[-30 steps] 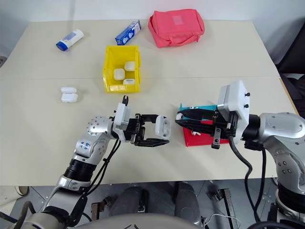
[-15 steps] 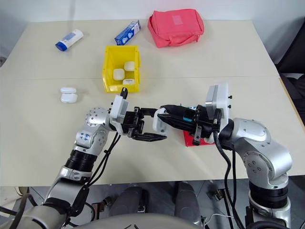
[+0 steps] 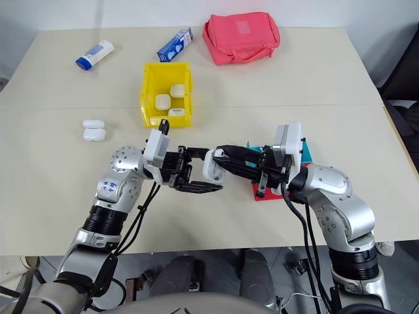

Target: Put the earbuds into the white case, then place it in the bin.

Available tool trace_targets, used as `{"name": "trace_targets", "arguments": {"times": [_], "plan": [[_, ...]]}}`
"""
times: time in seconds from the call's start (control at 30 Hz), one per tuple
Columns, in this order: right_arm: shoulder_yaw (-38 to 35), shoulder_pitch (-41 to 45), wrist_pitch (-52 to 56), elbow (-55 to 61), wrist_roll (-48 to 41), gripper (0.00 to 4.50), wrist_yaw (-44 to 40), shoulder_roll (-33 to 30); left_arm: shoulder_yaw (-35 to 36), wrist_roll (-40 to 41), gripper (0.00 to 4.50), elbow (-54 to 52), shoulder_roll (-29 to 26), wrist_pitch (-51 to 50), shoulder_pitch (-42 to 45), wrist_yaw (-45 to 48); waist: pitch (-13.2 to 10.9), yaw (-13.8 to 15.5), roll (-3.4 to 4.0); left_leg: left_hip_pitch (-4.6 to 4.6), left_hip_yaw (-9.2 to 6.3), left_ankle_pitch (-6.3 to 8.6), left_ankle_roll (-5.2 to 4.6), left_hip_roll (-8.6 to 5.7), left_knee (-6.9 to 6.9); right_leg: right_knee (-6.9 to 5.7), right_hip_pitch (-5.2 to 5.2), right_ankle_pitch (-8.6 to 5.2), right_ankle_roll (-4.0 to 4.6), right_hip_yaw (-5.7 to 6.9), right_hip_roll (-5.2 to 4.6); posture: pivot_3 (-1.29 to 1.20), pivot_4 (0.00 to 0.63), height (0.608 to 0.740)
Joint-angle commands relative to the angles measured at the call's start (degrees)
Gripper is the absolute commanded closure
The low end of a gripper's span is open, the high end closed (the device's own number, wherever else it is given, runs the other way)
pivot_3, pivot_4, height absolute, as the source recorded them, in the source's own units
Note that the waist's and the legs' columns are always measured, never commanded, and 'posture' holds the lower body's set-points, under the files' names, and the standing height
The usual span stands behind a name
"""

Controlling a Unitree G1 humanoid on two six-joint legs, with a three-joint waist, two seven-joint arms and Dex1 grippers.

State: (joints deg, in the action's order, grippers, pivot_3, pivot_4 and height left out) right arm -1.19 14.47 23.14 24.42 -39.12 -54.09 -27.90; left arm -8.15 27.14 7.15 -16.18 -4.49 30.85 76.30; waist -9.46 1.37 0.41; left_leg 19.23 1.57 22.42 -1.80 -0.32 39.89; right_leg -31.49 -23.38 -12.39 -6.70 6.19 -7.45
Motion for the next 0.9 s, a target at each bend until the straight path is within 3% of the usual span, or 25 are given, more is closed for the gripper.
{"name": "trace_targets", "arguments": {"times": [0.03, 0.9], "plan": [[1.38, -1.51, -3.06, -2.46, 3.47, 4.01, -1.35, -0.7, 0.73, 1.99, 1.72, -2.89, 0.94, 1.34, 1.04, 0.51, 0.0, 0.0, 0.0, 0.0, 0.0, 0.0, 0.0, 0.0, 0.0, 0.0, -0.01, 0.0, 0.0, 0.0, 0.0, 0.0, 0.15, 0.74], [3.39, -0.68, -0.64, -4.28, 3.12, 4.01, -7.15, -10.0, 2.63, 0.83, 1.72, -0.09, 0.55, 4.12, 2.5, -0.4, 0.0, 0.05, 0.0, 0.0, 0.0, 0.02, 0.01, 0.02, -0.02, 0.05, -0.01, 0.0, 0.01, -0.01, -0.11, 0.0, 0.15, 0.74]]}}
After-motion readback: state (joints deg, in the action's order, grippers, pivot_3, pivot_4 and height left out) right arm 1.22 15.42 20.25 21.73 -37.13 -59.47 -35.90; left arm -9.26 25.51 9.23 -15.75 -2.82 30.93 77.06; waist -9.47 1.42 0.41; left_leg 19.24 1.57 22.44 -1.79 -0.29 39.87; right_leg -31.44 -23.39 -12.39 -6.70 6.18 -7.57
